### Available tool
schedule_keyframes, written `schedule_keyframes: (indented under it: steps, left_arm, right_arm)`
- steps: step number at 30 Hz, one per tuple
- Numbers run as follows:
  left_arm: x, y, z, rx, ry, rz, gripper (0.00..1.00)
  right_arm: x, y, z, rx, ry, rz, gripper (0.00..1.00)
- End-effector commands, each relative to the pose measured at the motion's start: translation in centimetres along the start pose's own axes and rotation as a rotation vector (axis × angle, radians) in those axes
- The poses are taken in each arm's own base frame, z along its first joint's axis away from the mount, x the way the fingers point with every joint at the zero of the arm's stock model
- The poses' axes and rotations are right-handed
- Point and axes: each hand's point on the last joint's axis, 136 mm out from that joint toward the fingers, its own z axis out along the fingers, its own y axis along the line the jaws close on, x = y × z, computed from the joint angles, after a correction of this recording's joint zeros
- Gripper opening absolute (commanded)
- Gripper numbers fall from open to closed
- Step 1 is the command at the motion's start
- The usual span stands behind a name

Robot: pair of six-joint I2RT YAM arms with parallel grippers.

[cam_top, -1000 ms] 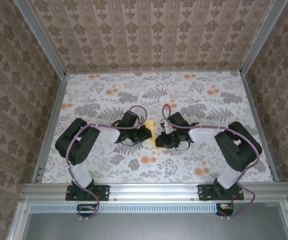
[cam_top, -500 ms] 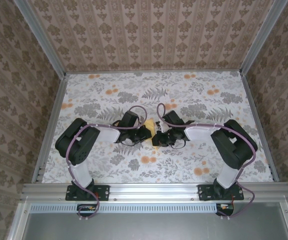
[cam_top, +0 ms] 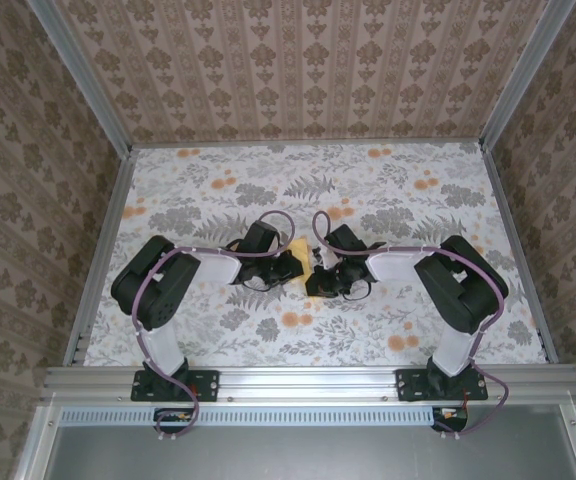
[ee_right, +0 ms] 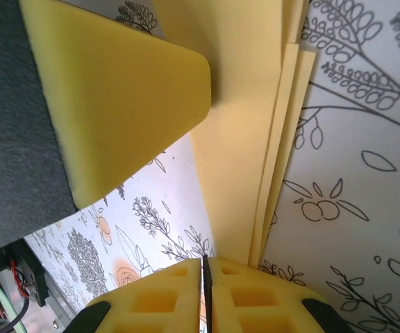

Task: Fold a paper plane with a square sheet of paper (pick it up from the middle)
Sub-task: Fold the wing for the fifth time at the center of the table.

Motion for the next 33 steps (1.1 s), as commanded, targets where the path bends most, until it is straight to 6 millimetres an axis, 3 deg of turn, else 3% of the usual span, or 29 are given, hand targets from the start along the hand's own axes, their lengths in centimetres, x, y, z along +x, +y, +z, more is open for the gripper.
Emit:
schedule_keyframes:
  steps: [1,11,20,27,33]
  left_arm:
    - [2.3,5.1,0.7,-0.174,0.065,-0.083,0.13]
    - [2.6,5.8,0.7,-0.200,0.067,-0.107,0.13]
    - [2.7,6.4,0.8,-0.216,0.072,-0.123,0.12]
    - [2.5,5.4,1.0,-0.185,0.081,-0.105,0.12]
    - [2.1,4.4,1.0,-0.160,0.083,-0.080,0.12]
  right_arm:
    - [2.6,-1.6,0.8,0.032,0.088,0.033,0.12]
    - [5.3,-3.5,1.0,0.097,0.176,0.058,0.11]
    - [8.9,-4.6,-0.7,0.134,0.240,0.065,0.10]
    - [4.1,-0.1,-3.0,0.018,0.094,-0.016,0.11]
    - [0.0,2.4,-3.0,-0.024,-0.009,-0.047,0.11]
